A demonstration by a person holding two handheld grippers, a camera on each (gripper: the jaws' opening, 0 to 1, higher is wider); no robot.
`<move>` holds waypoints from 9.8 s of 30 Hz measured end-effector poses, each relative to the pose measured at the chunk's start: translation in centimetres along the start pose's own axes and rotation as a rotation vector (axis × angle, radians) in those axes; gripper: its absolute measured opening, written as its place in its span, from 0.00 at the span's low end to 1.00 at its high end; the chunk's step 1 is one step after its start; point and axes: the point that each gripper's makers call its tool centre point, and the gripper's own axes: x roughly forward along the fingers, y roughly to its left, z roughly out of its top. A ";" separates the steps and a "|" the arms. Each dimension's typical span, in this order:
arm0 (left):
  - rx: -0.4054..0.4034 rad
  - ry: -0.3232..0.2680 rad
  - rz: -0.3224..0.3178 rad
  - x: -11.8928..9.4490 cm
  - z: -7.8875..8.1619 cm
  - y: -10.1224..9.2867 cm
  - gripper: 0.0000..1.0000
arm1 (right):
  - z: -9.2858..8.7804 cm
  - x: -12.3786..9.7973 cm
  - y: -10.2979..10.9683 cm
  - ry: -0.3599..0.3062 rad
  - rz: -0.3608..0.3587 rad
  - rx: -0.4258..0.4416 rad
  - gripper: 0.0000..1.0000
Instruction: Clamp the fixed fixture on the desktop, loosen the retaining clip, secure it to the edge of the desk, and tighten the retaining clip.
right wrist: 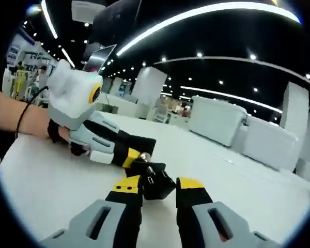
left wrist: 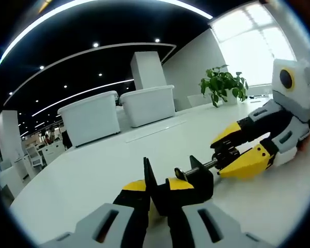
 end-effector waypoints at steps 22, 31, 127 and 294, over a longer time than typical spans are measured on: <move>0.002 -0.002 -0.001 -0.2 0.0 -0.3 0.12 | 0.0 -0.6 0.7 -0.023 0.081 0.256 0.24; 0.001 0.000 0.006 -0.3 0.0 -0.2 0.12 | 0.6 -1.0 2.8 -0.059 0.014 -0.238 0.24; 0.001 0.003 0.012 -0.1 0.0 0.1 0.12 | 0.5 -0.2 2.1 -0.078 0.069 -0.262 0.20; 0.002 -0.001 0.008 -0.4 -0.1 -0.2 0.13 | -0.4 -0.3 0.5 -0.028 0.137 0.162 0.23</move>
